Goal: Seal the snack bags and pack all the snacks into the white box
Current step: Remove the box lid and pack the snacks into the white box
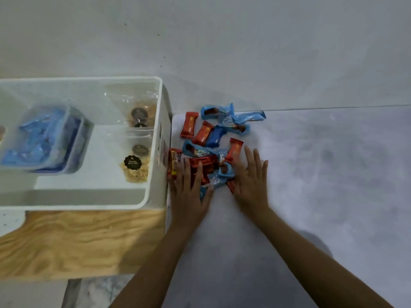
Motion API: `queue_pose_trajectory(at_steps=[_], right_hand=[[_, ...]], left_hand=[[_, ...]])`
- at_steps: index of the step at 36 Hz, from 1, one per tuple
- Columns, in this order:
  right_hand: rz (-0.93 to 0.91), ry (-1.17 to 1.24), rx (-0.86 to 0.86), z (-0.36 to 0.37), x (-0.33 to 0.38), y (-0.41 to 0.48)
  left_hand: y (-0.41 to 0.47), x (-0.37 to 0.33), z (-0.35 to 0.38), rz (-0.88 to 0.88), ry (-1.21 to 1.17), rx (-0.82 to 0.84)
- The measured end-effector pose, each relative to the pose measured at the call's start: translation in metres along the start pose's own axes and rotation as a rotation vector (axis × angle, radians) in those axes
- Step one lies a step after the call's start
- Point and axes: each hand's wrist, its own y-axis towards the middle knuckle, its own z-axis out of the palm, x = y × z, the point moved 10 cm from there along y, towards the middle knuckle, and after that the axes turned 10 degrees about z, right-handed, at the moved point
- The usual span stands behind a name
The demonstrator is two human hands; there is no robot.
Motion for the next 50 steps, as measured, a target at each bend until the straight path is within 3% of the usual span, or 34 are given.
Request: queue_pose_trajectory(at_steps=[7, 16, 23, 43, 50], right_hand=[[-0.028, 0.009, 0.010, 0.005, -0.003, 0.060], [0.011, -0.048, -0.002, 0.007, -0.019, 0.115], [0.005, -0.043, -0.053, 0.001, -0.023, 0.138], [-0.017, -0.092, -0.093, -0.014, -0.034, 0.142], [-0.039, -0.113, -0.134, -0.021, -0.033, 0.138]], left_hand=[[0.057, 0.024, -0.001, -0.109, 0.093, -0.047], [0.117, 0.035, 0.002, -0.155, 0.056, -0.083], [0.135, 0.044, -0.009, -0.199, -0.092, -0.235], [0.146, 0.050, -0.008, -0.280, -0.059, -0.151], [0.145, 0.043, -0.013, -0.211, 0.022, -0.173]])
